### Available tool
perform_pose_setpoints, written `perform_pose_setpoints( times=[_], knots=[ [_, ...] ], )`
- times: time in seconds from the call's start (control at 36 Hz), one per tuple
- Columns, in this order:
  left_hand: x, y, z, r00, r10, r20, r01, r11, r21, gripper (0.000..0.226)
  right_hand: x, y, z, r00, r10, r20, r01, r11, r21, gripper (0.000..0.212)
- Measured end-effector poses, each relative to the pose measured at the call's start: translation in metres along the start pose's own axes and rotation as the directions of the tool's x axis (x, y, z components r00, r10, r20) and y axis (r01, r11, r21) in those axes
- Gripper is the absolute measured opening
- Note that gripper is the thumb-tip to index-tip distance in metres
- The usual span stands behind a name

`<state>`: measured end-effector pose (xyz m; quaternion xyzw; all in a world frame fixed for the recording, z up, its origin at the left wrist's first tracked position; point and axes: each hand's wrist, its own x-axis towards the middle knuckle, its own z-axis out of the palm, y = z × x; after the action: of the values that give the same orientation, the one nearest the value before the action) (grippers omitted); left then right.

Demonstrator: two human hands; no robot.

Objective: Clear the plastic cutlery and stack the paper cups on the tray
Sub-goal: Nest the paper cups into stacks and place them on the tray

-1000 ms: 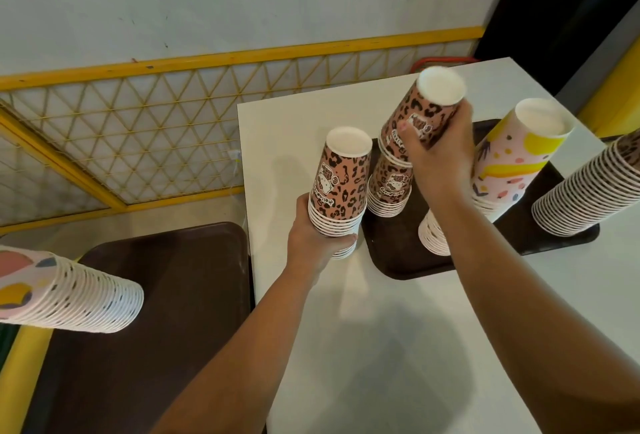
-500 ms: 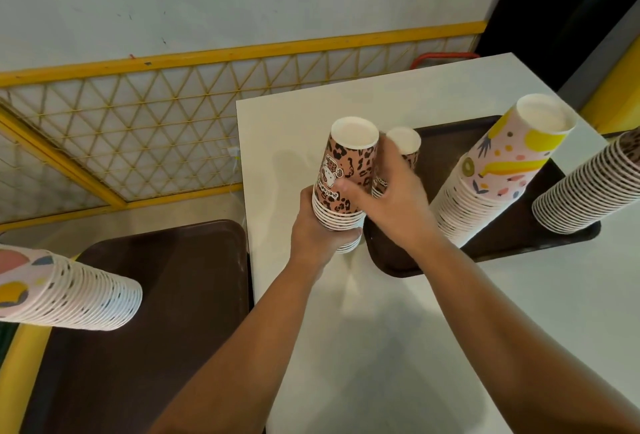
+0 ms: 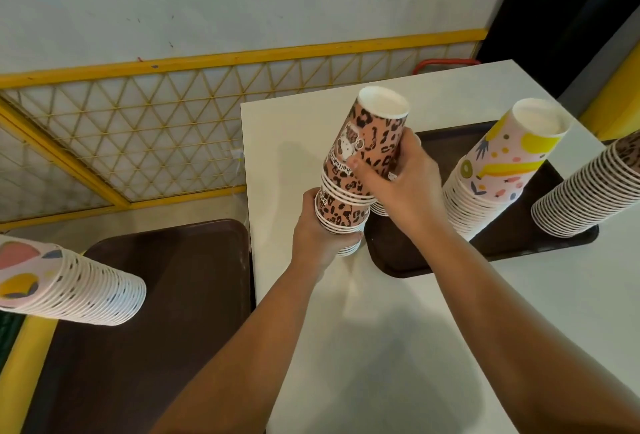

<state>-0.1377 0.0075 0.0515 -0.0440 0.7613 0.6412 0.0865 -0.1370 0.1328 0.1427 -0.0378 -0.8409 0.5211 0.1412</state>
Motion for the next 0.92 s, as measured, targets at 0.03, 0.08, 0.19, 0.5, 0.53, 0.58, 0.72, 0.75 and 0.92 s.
perform_pose_setpoints(
  times=[0.03,0.08,0.19,0.5,0.53,0.58,0.72,0.75,0.92],
  knots=[
    [0.000,0.000,0.000,1.000,-0.002,-0.001,0.002,1.000,0.005,0.081,0.001,-0.002,-0.002,1.000,-0.001,-0.016,0.002,1.000,0.025,0.052],
    [0.000,-0.001,-0.001,1.000,-0.008,-0.005,0.008,1.000,0.014,0.081,0.005,-0.006,-0.007,0.998,-0.007,-0.056,0.012,0.997,0.074,0.050],
    [0.000,-0.004,-0.001,1.000,-0.015,-0.011,0.015,1.000,0.027,0.082,0.018,-0.017,-0.020,0.981,-0.009,-0.196,0.048,0.980,0.195,0.058],
    [0.002,-0.003,0.000,1.000,0.007,-0.001,-0.006,0.999,0.042,0.083,0.051,0.025,-0.018,0.935,-0.004,-0.353,-0.001,1.000,-0.013,0.065],
    [0.002,-0.002,0.000,1.000,0.007,0.002,-0.007,0.999,0.044,0.083,0.050,0.030,-0.015,0.940,0.012,-0.341,-0.023,0.999,-0.029,0.065],
    [0.003,0.000,0.000,1.000,0.002,0.006,-0.002,0.999,0.038,0.082,0.048,0.041,-0.011,0.946,0.038,-0.321,-0.060,0.997,-0.057,0.067],
    [0.004,-0.001,-0.001,1.000,-0.002,0.007,0.002,1.000,0.004,0.081,0.040,0.053,-0.006,0.957,0.040,-0.286,-0.069,0.993,-0.092,0.074],
    [0.004,-0.001,-0.001,1.000,-0.001,0.007,0.001,1.000,0.003,0.082,0.036,0.050,-0.005,0.952,0.009,-0.305,-0.038,0.995,-0.091,0.074],
    [0.004,0.000,0.002,1.000,0.011,0.002,-0.011,0.999,-0.035,0.082,0.004,0.025,0.005,0.975,-0.176,-0.137,0.167,0.983,-0.069,0.068]
  ],
)
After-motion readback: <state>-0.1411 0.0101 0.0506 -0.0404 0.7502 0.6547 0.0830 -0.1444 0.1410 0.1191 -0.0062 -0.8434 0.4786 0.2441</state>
